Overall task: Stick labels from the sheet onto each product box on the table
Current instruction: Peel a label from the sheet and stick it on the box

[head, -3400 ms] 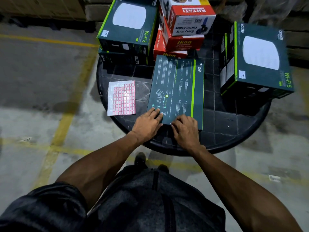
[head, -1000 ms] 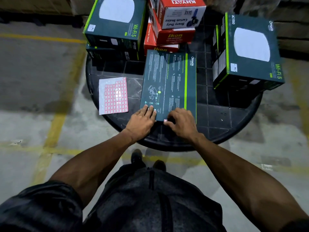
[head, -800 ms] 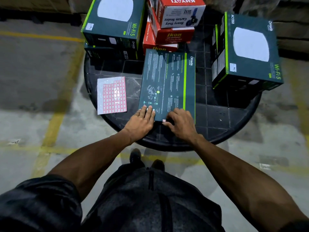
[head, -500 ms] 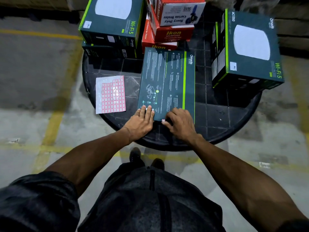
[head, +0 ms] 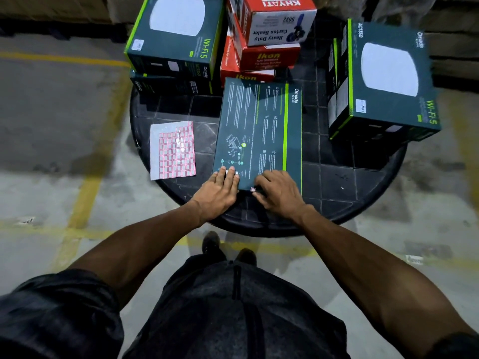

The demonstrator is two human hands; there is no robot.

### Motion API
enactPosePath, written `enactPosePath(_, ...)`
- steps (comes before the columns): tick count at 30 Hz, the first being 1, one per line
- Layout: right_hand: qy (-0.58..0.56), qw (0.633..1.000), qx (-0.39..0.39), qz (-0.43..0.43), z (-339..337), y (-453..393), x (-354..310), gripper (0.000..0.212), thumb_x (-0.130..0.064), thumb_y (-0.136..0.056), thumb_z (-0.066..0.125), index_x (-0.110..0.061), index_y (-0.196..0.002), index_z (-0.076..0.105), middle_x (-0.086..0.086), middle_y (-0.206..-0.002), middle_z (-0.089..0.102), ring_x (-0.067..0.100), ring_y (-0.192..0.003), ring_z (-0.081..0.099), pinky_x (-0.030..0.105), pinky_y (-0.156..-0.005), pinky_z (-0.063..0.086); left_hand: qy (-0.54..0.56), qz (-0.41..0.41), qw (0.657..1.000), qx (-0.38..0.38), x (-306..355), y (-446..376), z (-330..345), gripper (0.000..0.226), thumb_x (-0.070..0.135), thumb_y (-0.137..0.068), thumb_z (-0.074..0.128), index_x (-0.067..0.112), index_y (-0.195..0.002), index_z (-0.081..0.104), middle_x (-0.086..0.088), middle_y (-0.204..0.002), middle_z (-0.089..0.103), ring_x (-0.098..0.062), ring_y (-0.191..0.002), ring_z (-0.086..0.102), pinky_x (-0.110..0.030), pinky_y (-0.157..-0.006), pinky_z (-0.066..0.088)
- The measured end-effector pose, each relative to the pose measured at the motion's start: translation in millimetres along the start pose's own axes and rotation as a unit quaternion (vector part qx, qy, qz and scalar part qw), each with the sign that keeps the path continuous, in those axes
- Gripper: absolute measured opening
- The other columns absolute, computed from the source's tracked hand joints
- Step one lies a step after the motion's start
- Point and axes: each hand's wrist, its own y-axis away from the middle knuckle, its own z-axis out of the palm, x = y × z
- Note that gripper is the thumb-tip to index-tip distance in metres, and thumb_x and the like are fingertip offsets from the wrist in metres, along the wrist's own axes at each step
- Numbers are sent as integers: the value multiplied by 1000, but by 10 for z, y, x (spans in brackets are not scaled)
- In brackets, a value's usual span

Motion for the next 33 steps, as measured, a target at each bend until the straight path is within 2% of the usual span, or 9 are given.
enactPosePath(3, -20, 1000, -4, 20, -15, -16, 4, 29, -32, -73, 80, -15, -82, 59, 4, -75, 56, 30, -69, 55, 37, -66, 44, 25, -8, 999, -36, 43, 12, 52, 48, 9, -105, 14, -13, -147, 12, -38, -151, 16, -54, -138, 25, -54, -115, 26)
enactPosePath(8, -14, 999, -12, 36, -2, -37, -55, 30, -28, -71, 80, -13, -80, 56, 6, -73, 55, 31, -67, 54, 36, -65, 43, 42, -12, 996, -75, 21, -6, -72, 49, 12, -107, 13, -11, -148, 2, -37, -154, 7, -52, -141, 15, -53, -118, 19)
enactPosePath(10, -8, 999, -20, 39, -14, -40, -72, 29, -29, -72, 79, -14, -81, 56, 6, -74, 55, 31, -69, 54, 36, -66, 43, 58, -15, 995, -80, 34, -3, -71, 49, 14, -107, 16, -10, -149, 6, -36, -154, 9, -51, -141, 18, -52, -118, 20)
enactPosePath(14, 11, 998, -44, 42, -71, 31, -60, 35, -26, -69, 80, -13, -93, 57, 9, -89, 55, 32, -79, 53, 39, -71, 44, 154, -64, 985, -53, 54, 24, -66, 51, 22, -103, 38, -4, -146, 32, -30, -149, 33, -46, -137, 35, -49, -113, 30)
enactPosePath(19, 7, 999, -39, 35, -105, 334, 96, 47, -15, -70, 80, -8, -113, 61, 13, -112, 57, 34, -99, 54, 41, -81, 52, 208, -119, 968, -70, 110, 83, -97, 69, 49, -100, 33, 7, -153, 18, -14, -160, 18, -30, -148, 15, -40, -120, 16)
enactPosePath(24, 30, 998, -12, 46, -61, 488, 151, 40, -16, -75, 78, -4, -112, 67, 14, -108, 64, 35, -92, 61, 38, -78, 54, 213, -197, 956, -38, 172, -64, -181, 88, 72, -89, 33, 9, -150, 25, -11, -149, 36, -28, -135, 34, -40, -108, 31)
enactPosePath(26, 62, 998, -10, 31, -35, 505, 136, 37, -12, -78, 65, 0, -113, 66, 17, -107, 64, 37, -89, 62, 38, -77, 54, 190, -215, 958, -30, 200, -119, -183, 90, 76, -86, 31, 9, -147, 32, -9, -140, 42, -27, -126, 40, -40, -101, 34)
enactPosePath(29, 93, 995, -19, 17, -3, 556, 92, 46, -14, -83, 40, 4, -118, 64, 22, -113, 63, 39, -97, 61, 42, -86, 54, 167, -230, 958, -28, 253, -153, -172, 90, 76, -86, 31, 8, -145, 37, -9, -133, 46, -28, -119, 43, -41, -96, 35)
enactPosePath(33, 116, 992, -37, 11, 32, 586, 89, 48, -14, -87, 37, 5, -125, 60, 24, -120, 60, 39, -109, 58, 45, -97, 49, 141, -238, 961, -7, 283, -166, -132, 87, 73, -86, 34, 5, -138, 47, -10, -117, 55, -29, -105, 49, -41, -88, 39)
